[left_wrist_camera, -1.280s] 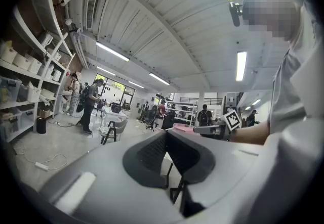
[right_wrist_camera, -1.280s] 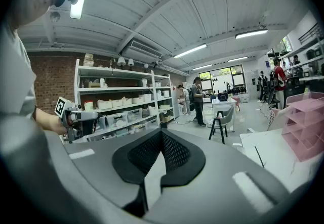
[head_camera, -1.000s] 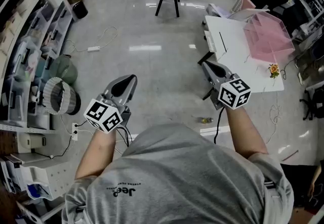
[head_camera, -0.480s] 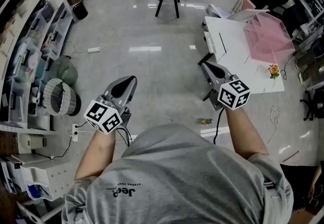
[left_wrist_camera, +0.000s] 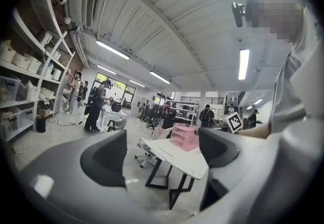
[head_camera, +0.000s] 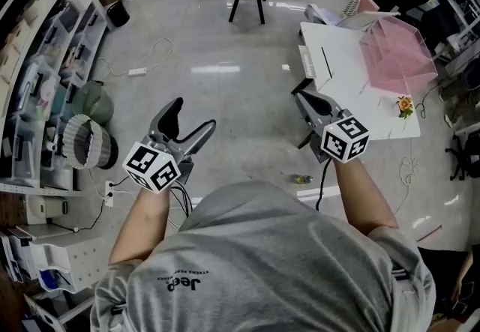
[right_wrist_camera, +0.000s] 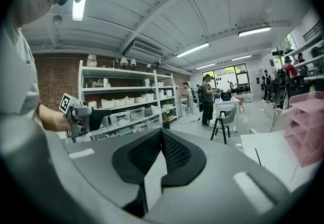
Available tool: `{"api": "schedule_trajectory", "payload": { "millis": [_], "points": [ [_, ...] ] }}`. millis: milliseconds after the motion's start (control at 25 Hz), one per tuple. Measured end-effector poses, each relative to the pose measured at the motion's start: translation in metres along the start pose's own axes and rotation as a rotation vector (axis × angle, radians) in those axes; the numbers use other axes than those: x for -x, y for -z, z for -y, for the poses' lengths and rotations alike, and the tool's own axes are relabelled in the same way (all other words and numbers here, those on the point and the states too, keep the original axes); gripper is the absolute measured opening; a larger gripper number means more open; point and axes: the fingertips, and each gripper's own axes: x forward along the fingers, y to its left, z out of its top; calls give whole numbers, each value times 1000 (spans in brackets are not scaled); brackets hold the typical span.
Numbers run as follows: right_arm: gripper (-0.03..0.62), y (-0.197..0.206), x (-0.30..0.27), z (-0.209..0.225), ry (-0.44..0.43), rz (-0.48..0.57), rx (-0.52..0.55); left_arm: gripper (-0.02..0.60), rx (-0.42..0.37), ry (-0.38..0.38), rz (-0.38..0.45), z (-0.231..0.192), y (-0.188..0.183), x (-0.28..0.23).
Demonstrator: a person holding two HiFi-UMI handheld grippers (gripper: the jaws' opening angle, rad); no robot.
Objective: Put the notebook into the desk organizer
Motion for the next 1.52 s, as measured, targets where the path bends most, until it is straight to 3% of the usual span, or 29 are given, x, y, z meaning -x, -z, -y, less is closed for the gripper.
{"api": "schedule_trajectory", "payload": {
  "millis": [480,680,840,1040,1280,1520],
  "points": [
    [3,-13,40,81,-28,17,33,480,31,-16,10,47,11,-79],
    [3,-14,26,105,-22,20,10,480,39,-21,-15,33,14,-99],
    [3,-13,-7,120,-10,11,2,479,57,-16,-19,-6,17,-119],
    [5,-23,-73,146,39,13,13,479,65,46,-18,-81,12,-161],
    [3,-60,-170,193,154,50,-4,479,58,174,-39,-199,-25,-242],
    [5,-94,-256,235,230,53,0,479,20,278,-64,-284,-65,-315]
  ]
}}
